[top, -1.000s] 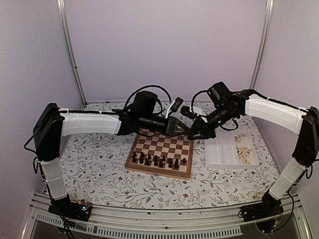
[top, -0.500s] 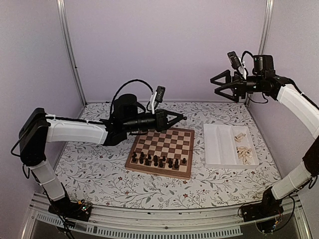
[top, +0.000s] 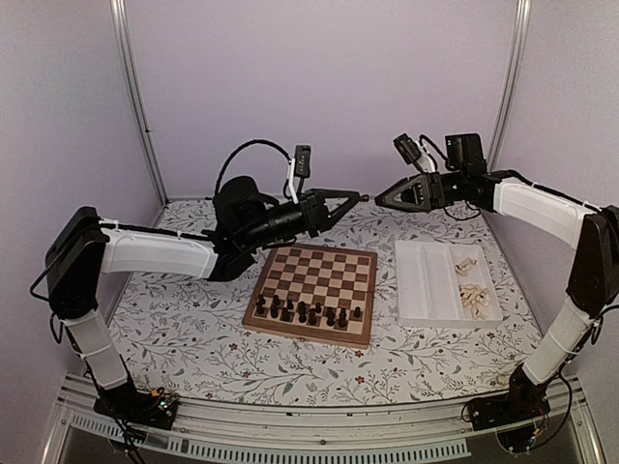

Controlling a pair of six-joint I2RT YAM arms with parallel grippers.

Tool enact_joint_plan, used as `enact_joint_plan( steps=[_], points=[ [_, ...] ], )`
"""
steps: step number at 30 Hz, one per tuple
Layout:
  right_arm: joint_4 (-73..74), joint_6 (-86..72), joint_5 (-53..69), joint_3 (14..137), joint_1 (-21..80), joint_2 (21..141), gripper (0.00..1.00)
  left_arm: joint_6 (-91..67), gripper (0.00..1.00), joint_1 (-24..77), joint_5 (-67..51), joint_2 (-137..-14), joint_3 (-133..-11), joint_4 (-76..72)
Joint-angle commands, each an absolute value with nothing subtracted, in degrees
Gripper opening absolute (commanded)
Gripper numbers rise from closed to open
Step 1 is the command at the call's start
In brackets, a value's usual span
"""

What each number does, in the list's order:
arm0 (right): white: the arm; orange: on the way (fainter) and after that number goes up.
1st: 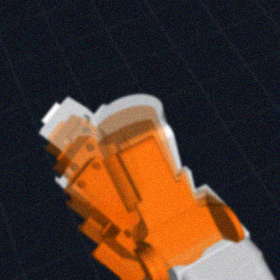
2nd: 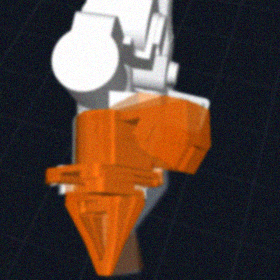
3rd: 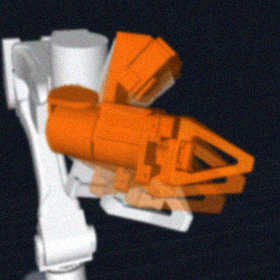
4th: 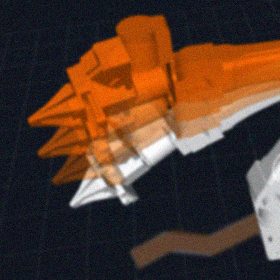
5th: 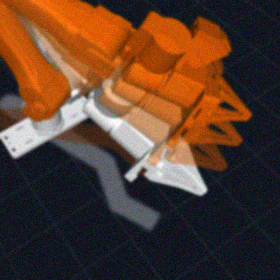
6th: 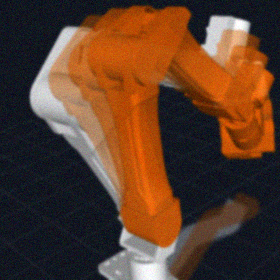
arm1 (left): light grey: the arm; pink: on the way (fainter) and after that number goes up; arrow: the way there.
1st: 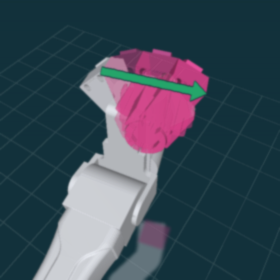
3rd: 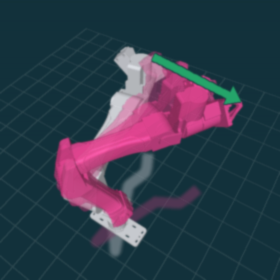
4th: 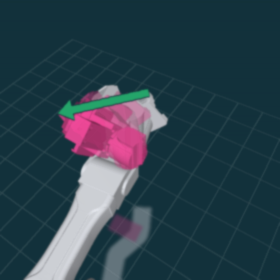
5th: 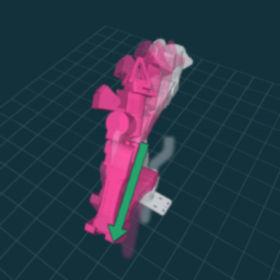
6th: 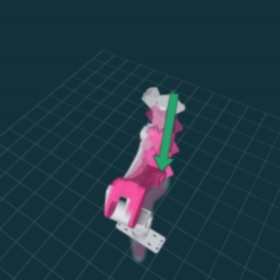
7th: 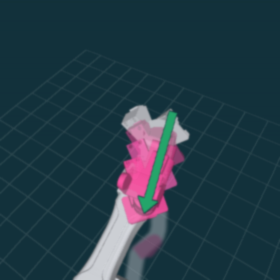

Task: Set up the chess pieces on the board
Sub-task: Place the chess piece on the chessboard.

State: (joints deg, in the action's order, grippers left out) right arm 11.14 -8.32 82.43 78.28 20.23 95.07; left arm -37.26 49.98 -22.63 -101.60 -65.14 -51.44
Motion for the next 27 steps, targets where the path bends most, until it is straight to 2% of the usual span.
enact_joint_plan(
  steps=[1,6,18,27],
  points=[
    [5.37,-13.99,84.50,78.74,21.64,95.80,0.49,-39.17,0.12,50.73,-23.73,-103.72,-67.38,-54.61],
    [3.27,-16.46,85.25,78.84,22.27,96.99,0.41,-39.29,0.12,50.94,-23.91,-104.19,-67.42,-54.37],
    [2.31,-17.79,84.99,79.36,23.13,98.25,0.34,-40.21,0.12,51.24,-24.78,-105.75,-68.33,-54.51],
    [2.10,-18.00,85.17,79.32,23.62,98.26,0.21,-40.41,0.12,51.24,-24.94,-106.74,-68.99,-54.25]
  ],
)
